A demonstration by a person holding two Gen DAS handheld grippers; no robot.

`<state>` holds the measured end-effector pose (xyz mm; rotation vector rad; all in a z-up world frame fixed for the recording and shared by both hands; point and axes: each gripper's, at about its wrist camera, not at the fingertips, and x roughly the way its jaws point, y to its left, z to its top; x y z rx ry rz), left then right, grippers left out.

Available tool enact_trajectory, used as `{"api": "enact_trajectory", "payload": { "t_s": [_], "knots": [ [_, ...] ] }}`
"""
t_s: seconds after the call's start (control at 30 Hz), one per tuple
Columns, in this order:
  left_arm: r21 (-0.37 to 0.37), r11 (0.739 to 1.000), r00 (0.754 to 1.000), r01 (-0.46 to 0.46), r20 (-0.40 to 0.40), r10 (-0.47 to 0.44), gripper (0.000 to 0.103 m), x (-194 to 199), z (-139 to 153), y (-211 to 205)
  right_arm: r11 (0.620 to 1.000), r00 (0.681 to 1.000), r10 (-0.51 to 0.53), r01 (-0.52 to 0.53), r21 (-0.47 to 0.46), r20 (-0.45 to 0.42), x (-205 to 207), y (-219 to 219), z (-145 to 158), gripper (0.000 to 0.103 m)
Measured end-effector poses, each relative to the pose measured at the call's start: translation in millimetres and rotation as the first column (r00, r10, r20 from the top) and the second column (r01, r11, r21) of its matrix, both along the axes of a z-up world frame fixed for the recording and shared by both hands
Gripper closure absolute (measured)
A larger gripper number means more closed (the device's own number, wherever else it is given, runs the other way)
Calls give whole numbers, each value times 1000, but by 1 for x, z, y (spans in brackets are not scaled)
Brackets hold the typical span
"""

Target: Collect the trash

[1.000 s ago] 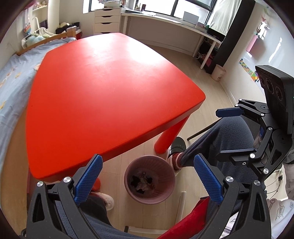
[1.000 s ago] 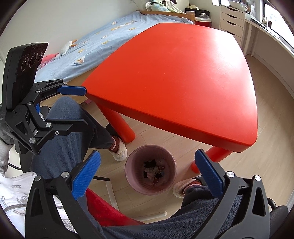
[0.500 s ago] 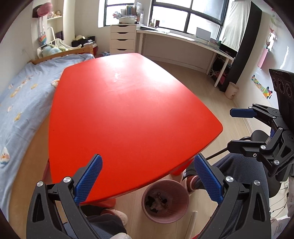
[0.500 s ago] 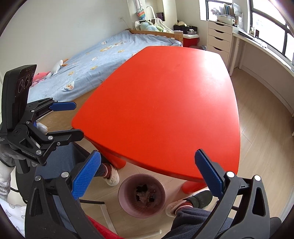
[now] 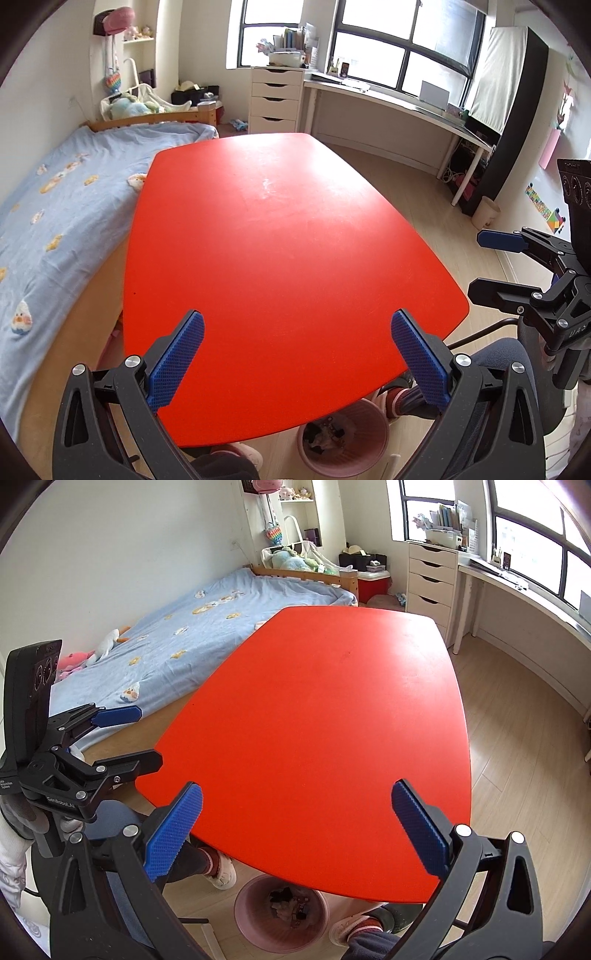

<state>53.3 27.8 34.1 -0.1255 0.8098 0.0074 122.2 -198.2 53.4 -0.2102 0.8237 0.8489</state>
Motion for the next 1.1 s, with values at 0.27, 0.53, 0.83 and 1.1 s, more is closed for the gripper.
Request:
{"api": "enact_trajectory", "payload": {
  "t_s": [0.27, 0.53, 0.83, 1.1],
  "knots": [
    [-8, 1000, 1000, 21, 13, -21, 6, -1, 3, -4, 1000, 1000, -2, 2, 4, 1, 3, 0, 1, 3],
    [-25, 1000, 1000, 12, 27, -12, 6, -1, 7, 0, 1000, 1000, -2, 2, 3, 2, 3, -1, 1, 3],
    [-22, 1000, 1000, 7, 26, -7, 6, -1, 7, 1, 1000, 1000, -2, 2, 4, 3, 2, 0, 0, 3],
    [-21, 1000, 1000, 7, 24, -7, 6, -1, 8, 0, 1000, 1000, -1, 1, 3, 4, 1, -1, 0, 3]
  ]
}}
